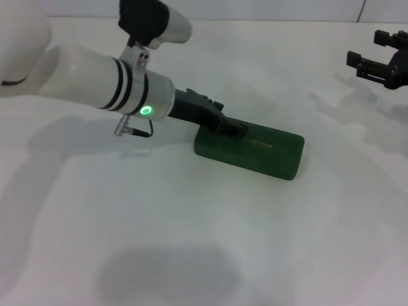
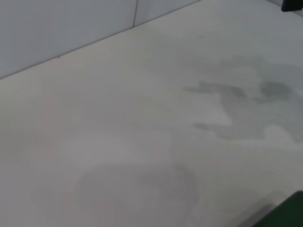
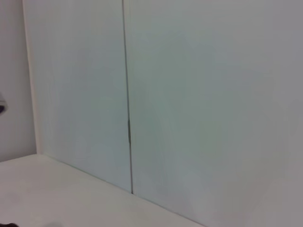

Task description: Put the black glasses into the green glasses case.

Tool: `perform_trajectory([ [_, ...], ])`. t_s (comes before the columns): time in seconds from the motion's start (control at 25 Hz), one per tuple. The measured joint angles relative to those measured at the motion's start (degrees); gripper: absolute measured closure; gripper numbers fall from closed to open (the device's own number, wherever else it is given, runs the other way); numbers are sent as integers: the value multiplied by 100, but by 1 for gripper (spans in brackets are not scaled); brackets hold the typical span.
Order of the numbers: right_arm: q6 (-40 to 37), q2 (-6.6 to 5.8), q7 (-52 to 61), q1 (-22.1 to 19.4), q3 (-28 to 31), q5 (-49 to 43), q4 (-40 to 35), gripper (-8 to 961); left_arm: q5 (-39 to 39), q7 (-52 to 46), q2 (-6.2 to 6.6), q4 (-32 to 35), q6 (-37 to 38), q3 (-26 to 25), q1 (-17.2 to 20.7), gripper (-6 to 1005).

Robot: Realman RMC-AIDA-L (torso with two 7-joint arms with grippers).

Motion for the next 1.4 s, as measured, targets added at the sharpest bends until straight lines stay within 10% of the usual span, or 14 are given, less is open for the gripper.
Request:
perform_trajectory([
  [0.28, -977, -16, -342, 48, -200, -41, -26, 201, -998, 826, 6, 555, 178, -7, 622, 213],
  [0.64, -3206, 24, -1250, 107, -690, -232, 5, 201, -3673, 5046, 128, 728, 4182, -1474, 2557, 213],
  [1.4, -2769, 64, -1633, 522, -748, -177, 737, 201, -3591, 5992, 305, 89, 5014, -1741, 2867, 213],
])
